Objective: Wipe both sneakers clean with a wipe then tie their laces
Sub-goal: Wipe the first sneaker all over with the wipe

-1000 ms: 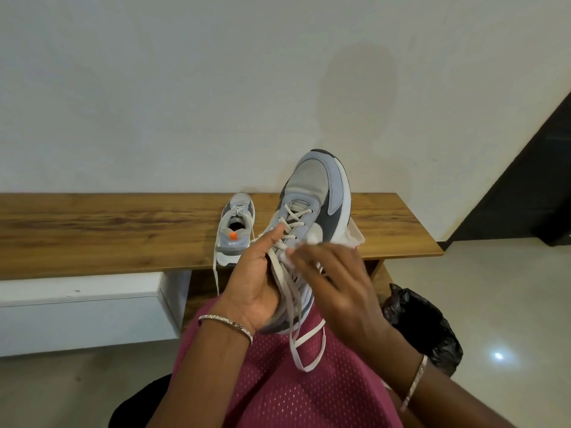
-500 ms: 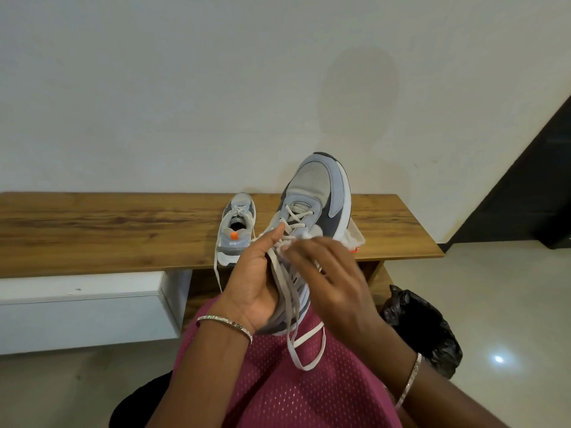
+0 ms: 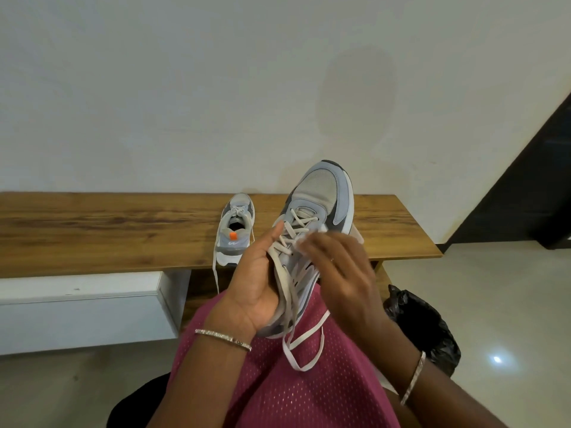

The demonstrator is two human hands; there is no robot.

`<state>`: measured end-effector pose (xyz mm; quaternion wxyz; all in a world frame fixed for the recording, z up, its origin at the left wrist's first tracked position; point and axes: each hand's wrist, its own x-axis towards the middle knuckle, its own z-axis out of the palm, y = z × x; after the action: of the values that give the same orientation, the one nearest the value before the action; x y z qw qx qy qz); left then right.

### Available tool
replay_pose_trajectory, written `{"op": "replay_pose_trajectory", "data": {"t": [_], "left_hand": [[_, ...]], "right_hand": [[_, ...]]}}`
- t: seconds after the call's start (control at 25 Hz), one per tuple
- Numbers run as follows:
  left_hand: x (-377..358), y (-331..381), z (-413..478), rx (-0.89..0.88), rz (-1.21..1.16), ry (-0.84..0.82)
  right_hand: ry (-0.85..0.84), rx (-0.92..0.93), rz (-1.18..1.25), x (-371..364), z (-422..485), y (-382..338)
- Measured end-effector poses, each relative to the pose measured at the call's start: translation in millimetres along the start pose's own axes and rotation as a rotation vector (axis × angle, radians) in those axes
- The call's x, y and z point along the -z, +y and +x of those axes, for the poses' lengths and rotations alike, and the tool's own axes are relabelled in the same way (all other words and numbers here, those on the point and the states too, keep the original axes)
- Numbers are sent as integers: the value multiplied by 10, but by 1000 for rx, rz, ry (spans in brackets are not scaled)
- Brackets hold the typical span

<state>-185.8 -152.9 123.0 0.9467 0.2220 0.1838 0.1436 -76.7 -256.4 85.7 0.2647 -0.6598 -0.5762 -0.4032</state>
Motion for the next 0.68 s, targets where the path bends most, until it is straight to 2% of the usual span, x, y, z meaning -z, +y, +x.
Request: {"op": "replay_pose_trajectory", "data": {"t": [0.08, 0.24, 0.4, 0.52, 0.68], "left_hand": [[-42, -28, -22, -48, 54, -10], [-50, -21, -16, -54, 67, -14], [-1, 41, -31, 39, -3, -38], [47, 63, -4, 21, 5, -23], [9, 27, 7, -81, 73, -16]], "right_hand": [[63, -78, -84, 29, 136, 188], [87, -156, -76, 14, 196, 206], [-10, -97, 65, 0, -184, -285], [-42, -20, 66, -1, -186, -230], [91, -180, -19, 36, 177, 201]]}}
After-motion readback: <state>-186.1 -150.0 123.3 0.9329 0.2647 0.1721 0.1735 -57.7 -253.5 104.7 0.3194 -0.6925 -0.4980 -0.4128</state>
